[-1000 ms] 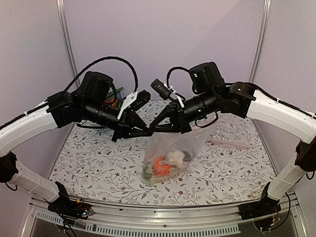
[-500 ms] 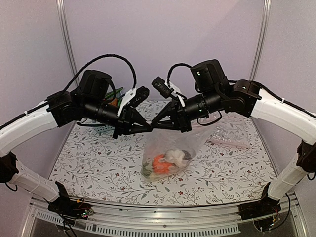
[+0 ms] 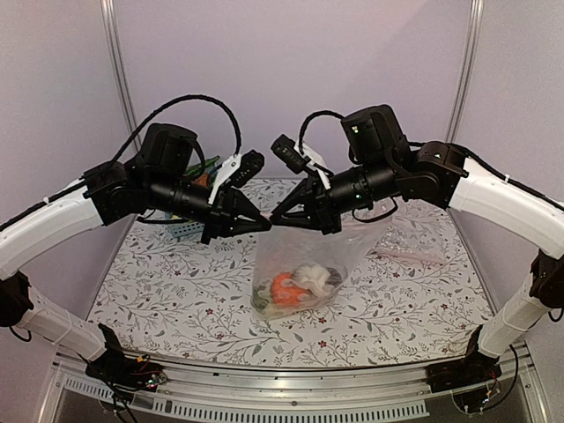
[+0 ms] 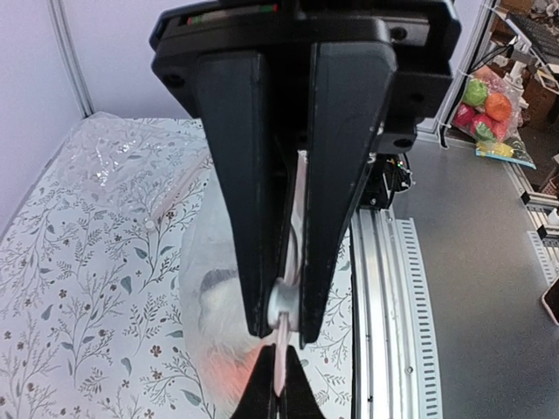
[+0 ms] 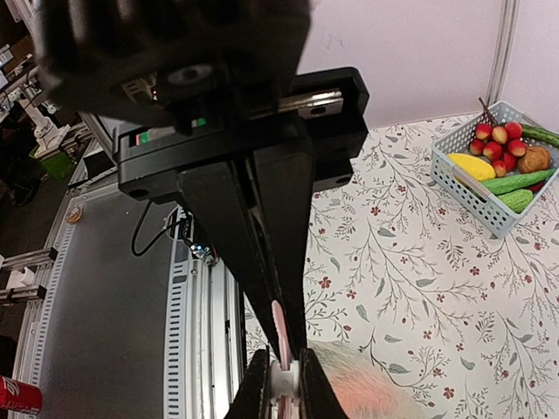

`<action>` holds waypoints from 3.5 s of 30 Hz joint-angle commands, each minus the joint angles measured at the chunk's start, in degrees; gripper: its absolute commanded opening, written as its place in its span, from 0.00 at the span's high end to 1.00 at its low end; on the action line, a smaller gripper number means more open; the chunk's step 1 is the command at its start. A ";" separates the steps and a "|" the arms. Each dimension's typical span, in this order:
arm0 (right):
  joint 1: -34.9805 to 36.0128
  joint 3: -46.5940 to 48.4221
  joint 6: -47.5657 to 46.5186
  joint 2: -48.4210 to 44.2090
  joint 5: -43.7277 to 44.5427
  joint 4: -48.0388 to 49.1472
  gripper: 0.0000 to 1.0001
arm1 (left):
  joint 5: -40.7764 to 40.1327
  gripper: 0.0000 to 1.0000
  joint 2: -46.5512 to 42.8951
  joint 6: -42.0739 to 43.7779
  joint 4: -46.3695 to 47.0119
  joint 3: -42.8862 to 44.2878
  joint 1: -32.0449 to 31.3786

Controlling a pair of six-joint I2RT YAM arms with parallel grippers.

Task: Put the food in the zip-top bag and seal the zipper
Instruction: Zip the zipper on the zipper food storage bag.

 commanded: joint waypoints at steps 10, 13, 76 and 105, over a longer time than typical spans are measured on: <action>-1.01 -1.86 0.34 -6.21 2.76 -11.68 0.90 | -5.40 1.00 -2.04 0.38 -4.64 -0.35 5.24; -1.03 -2.00 0.44 -6.26 2.82 -11.50 0.90 | -5.00 1.00 -2.10 0.38 -4.46 -0.51 5.27; -6.92 1.65 17.26 -0.34 -0.41 -6.76 0.51 | 4.50 1.00 -3.94 -3.02 2.84 -4.22 12.74; -7.42 2.05 14.91 0.08 -6.76 -7.67 1.00 | 4.46 0.35 -4.28 -2.06 1.28 -3.51 12.48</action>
